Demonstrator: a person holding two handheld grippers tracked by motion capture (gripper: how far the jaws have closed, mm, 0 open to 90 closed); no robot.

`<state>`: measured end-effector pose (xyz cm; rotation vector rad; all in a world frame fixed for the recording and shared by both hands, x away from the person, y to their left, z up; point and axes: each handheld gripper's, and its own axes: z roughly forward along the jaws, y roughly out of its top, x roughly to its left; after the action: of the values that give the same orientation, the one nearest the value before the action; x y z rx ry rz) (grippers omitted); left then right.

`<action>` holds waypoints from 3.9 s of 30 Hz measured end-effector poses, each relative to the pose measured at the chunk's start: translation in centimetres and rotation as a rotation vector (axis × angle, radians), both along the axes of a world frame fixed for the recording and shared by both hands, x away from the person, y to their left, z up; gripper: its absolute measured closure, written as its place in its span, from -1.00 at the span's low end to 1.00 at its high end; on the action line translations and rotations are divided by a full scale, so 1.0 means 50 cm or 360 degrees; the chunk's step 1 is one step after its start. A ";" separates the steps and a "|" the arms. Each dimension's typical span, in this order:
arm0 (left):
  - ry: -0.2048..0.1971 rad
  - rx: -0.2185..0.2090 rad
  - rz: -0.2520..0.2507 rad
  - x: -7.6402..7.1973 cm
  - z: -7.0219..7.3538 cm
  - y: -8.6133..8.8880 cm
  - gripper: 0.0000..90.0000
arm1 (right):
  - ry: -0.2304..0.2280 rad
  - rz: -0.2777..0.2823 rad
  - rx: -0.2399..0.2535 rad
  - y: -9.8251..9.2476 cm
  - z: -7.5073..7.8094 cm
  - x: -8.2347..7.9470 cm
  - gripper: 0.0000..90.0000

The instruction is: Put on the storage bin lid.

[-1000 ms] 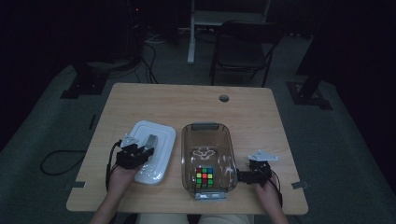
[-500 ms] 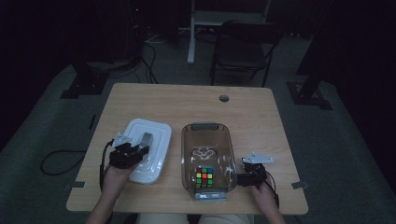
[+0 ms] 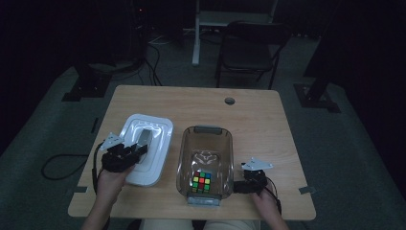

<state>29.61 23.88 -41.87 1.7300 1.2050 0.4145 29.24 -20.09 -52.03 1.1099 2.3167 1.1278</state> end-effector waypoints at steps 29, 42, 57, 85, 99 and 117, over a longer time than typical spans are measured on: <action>-0.0135 0.0009 -0.0229 -0.019 0.087 -0.078 0.56 | -0.0020 0.0093 -0.0063 0.130 -0.001 0.008 -0.71; -0.0111 0.0028 -0.0271 -0.018 0.085 -0.085 0.56 | -0.0062 0.0198 -0.0071 0.229 0.003 0.017 -0.72; -0.0012 0.0072 -0.0379 -0.006 0.068 -0.095 0.56 | -0.0049 0.0220 -0.0014 0.244 0.004 0.025 -0.72; 0.0050 0.0073 -0.0422 0.006 0.055 -0.099 0.16 | -0.0047 0.0135 0.0033 0.186 0.024 0.021 -0.72; -0.0064 -0.0019 -0.0306 0.011 0.077 -0.023 -0.35 | -0.0069 0.0047 0.0049 0.143 0.029 0.024 -0.72; -0.0063 0.0055 0.0007 0.044 0.042 0.092 -0.82 | -0.0015 0.0006 0.0068 0.113 0.017 0.021 -0.72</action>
<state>31.82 28.49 -39.77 1.7407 1.1799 0.4725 30.27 -14.42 -51.18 1.1131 2.2986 1.1863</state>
